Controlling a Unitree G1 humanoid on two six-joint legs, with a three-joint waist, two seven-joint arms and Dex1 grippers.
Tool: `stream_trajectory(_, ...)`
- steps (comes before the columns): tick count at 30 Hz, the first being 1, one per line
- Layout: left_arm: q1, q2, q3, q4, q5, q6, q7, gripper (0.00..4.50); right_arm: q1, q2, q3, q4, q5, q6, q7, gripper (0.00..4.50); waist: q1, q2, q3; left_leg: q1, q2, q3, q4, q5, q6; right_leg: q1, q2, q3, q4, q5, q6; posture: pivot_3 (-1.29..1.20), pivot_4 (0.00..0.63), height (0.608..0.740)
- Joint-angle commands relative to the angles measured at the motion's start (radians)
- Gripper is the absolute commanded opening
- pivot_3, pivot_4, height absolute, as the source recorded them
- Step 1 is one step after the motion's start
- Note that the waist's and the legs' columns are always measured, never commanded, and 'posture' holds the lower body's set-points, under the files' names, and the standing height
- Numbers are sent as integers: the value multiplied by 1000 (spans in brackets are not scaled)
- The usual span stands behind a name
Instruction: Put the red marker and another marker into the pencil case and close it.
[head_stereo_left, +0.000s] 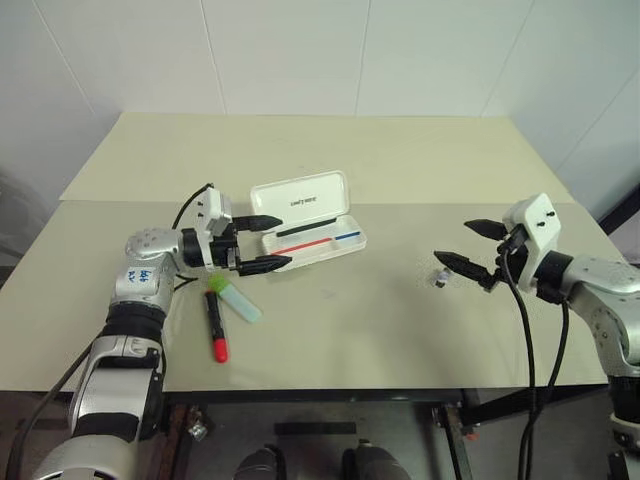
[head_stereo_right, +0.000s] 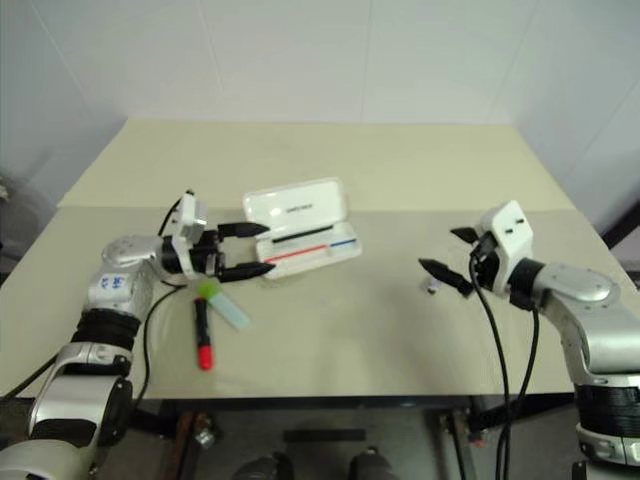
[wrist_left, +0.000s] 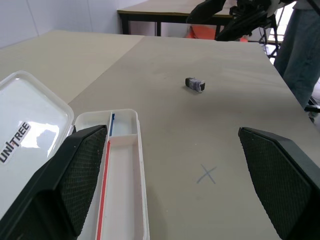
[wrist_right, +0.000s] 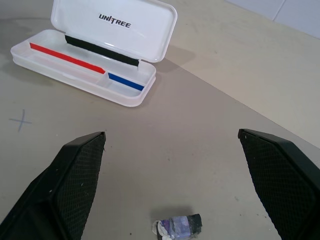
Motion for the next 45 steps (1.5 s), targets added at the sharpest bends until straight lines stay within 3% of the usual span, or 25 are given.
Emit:
stream_trajectory(1,-46,21,-3,15,14,-2,-27,4481,11,26,-45,-57,24,-28,-31,4500,0,0,0,0,0,0,0,0,0,0,0,0,0,0,0,0,150,740)
stream_trajectory(14,-126,-14,-35,134,88,-5,-1,4481,54,105,-34,-127,33,-36,-96,4500,1,0,0,0,0,0,1,0,0,0,0,0,0,0,0,0,150,740)
stream_trajectory(28,-278,-99,-96,498,250,-118,51,4481,248,166,-108,-276,45,-37,-209,4500,3,0,0,-2,-1,-1,2,0,1,-1,0,-2,0,0,0,0,150,740)
stream_trajectory(35,-309,-116,-120,555,313,-122,13,4481,312,175,-144,-335,60,-23,-251,4500,2,0,0,-2,0,-1,2,0,1,-1,1,-7,1,0,0,0,150,740)
stream_trajectory(45,-326,-125,-188,603,440,-117,133,4481,351,178,-155,-378,76,-16,-284,4500,2,0,0,-1,0,-1,2,-2,4,0,0,-7,2,0,0,0,150,740)
